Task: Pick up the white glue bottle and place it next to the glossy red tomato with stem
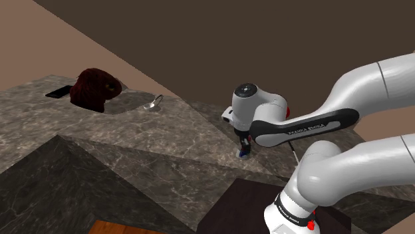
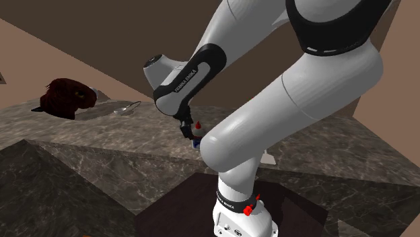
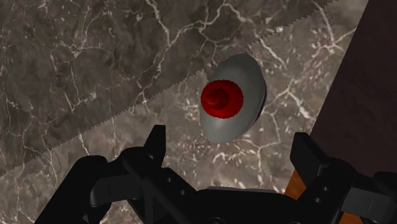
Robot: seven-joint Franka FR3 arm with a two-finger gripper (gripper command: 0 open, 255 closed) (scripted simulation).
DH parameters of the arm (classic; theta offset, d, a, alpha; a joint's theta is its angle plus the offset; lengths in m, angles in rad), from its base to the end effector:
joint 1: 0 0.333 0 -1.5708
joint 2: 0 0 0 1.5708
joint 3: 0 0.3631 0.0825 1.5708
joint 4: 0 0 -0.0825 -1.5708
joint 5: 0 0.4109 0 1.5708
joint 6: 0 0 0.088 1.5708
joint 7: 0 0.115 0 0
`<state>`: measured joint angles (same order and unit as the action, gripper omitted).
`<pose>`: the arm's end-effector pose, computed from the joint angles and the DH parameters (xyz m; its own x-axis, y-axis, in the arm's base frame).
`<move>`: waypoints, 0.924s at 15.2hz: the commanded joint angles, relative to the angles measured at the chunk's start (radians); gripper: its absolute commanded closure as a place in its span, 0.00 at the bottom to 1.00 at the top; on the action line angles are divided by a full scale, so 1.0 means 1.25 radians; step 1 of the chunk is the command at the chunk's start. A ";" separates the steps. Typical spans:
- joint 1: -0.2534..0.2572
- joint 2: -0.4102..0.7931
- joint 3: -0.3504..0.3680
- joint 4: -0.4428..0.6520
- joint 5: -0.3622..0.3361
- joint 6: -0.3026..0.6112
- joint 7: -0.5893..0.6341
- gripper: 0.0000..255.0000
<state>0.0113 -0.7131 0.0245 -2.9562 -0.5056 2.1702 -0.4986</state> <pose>0.2812 -0.0132 0.3539 0.6732 0.6739 -0.3043 0.7394 -0.6115 0.2816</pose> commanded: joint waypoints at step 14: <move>-0.011 0.016 -0.005 -0.009 -0.015 0.027 0.005 1.00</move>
<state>-0.0022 -0.6931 0.0189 -2.9663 -0.5240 2.2041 -0.4919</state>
